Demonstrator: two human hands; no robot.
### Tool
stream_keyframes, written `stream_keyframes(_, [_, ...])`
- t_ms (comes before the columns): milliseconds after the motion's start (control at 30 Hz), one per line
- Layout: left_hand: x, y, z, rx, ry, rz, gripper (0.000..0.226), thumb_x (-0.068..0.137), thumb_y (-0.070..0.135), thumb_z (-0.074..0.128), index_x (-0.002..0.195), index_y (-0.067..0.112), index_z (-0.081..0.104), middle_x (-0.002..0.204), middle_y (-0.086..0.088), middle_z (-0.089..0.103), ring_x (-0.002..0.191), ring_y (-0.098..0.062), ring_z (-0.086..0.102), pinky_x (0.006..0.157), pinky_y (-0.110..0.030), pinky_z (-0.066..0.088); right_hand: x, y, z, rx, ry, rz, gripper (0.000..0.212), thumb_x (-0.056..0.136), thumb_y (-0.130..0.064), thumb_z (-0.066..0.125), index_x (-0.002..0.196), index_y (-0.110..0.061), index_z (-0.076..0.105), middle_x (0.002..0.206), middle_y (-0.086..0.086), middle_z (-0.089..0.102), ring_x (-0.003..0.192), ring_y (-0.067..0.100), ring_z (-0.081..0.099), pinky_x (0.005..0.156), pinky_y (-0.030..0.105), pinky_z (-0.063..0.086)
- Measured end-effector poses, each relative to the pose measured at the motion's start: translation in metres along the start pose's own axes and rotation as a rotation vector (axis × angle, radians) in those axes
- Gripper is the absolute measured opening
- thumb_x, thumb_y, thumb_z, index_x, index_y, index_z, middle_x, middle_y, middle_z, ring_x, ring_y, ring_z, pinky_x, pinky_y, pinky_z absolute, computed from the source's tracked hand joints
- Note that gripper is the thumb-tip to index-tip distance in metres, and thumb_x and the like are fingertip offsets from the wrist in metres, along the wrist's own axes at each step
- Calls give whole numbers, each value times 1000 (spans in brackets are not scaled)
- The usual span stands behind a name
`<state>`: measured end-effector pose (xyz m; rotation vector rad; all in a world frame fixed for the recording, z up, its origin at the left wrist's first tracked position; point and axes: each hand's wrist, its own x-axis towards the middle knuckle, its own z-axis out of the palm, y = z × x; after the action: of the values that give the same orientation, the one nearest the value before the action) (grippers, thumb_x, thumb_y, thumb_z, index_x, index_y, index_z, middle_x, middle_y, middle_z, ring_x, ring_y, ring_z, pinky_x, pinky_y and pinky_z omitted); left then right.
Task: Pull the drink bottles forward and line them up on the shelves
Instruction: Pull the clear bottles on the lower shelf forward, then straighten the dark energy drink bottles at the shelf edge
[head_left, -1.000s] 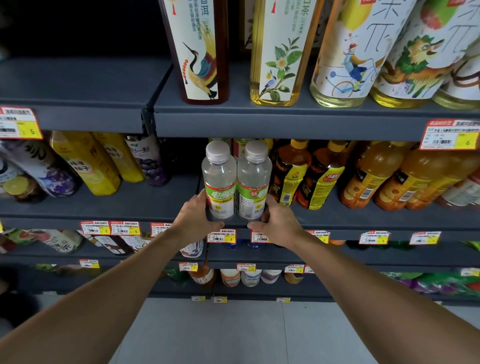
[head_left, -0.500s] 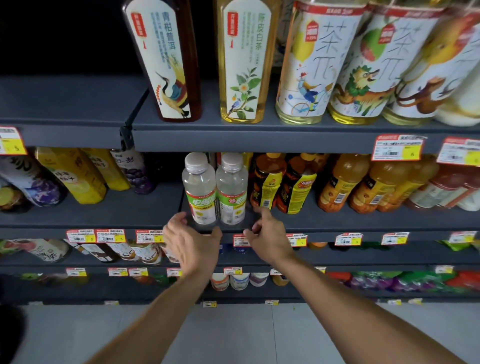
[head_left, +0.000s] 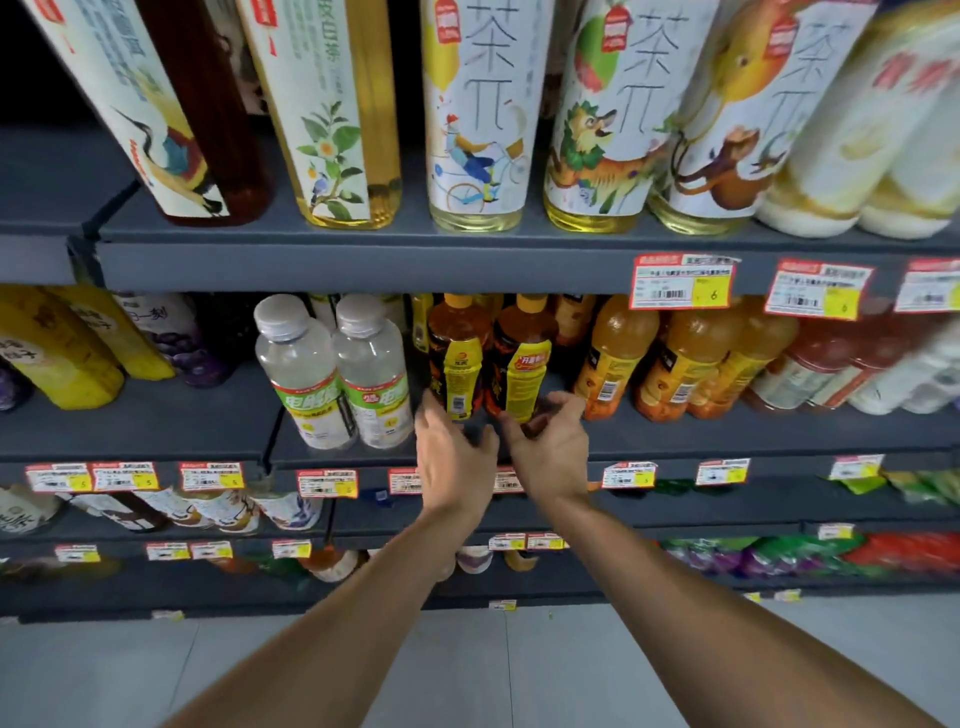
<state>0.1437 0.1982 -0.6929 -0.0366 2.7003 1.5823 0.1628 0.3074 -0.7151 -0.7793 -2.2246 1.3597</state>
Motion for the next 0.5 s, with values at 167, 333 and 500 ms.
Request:
stream_keyframes(167, [19,5,9,16,32,-18,79,88,20,71,150,3,24,136,-20,53,128,-36,50,105,-49,44,17,-5,5,-23,-67,25,79,78,-42,83,140,-14,42,123,7,65,111,26,62,94,41,51])
stream_keyframes(333, [22,3,9,-19,27,26,68,84,8,69,143,7,36,122,-16,63,112,-34,61,94,-50,51,29,-4,11,-34,-100,69,68,81,-48,78,135,-20,49,120,10,66,113,30,62,96,45,51])
stream_keyframes(500, [-11,-2,15,-15,10,57,67,81,6,69,141,15,41,123,-5,49,107,-22,52,78,-17,42,26,11,-9,-105,-162,-53,59,86,-50,72,133,-20,53,118,8,61,112,27,57,98,43,48])
